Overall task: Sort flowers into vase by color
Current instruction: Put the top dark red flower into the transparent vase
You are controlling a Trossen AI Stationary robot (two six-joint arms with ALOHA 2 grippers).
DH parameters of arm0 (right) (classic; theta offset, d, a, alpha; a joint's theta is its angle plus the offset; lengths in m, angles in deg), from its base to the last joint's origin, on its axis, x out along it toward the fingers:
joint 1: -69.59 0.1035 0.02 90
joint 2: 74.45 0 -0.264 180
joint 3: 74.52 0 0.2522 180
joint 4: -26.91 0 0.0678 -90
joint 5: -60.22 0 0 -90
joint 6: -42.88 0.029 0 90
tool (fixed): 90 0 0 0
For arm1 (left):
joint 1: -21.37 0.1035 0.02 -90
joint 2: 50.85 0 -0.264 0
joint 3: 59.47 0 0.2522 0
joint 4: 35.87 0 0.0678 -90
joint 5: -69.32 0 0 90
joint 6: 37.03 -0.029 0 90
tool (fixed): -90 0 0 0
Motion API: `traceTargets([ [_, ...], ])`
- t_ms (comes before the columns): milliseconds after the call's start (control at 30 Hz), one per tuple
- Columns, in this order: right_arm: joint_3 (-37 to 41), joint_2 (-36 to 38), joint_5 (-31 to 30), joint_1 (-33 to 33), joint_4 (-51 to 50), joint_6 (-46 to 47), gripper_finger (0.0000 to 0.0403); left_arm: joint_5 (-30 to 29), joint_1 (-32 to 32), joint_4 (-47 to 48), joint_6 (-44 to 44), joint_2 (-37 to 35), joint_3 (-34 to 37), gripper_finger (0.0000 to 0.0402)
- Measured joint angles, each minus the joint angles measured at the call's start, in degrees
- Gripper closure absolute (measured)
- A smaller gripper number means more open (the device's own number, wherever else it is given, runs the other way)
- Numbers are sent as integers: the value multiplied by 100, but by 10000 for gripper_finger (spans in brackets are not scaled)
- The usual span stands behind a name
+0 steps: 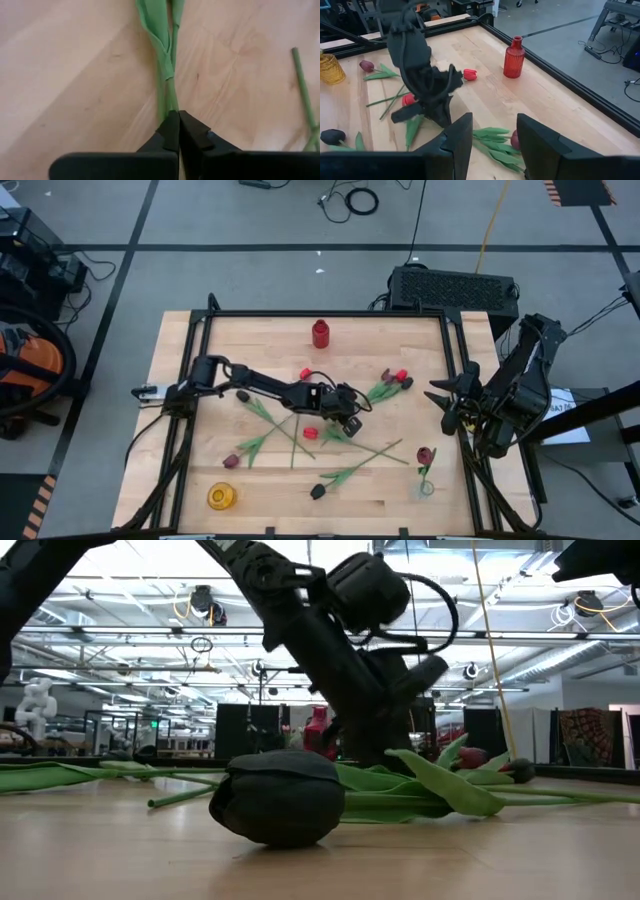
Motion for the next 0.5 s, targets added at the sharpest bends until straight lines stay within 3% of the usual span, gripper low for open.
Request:
traceTargets([
  [500, 0, -162, -1, -2, 120, 0, 257, -404, -50, 344, -891, -1310, -9, 400],
])
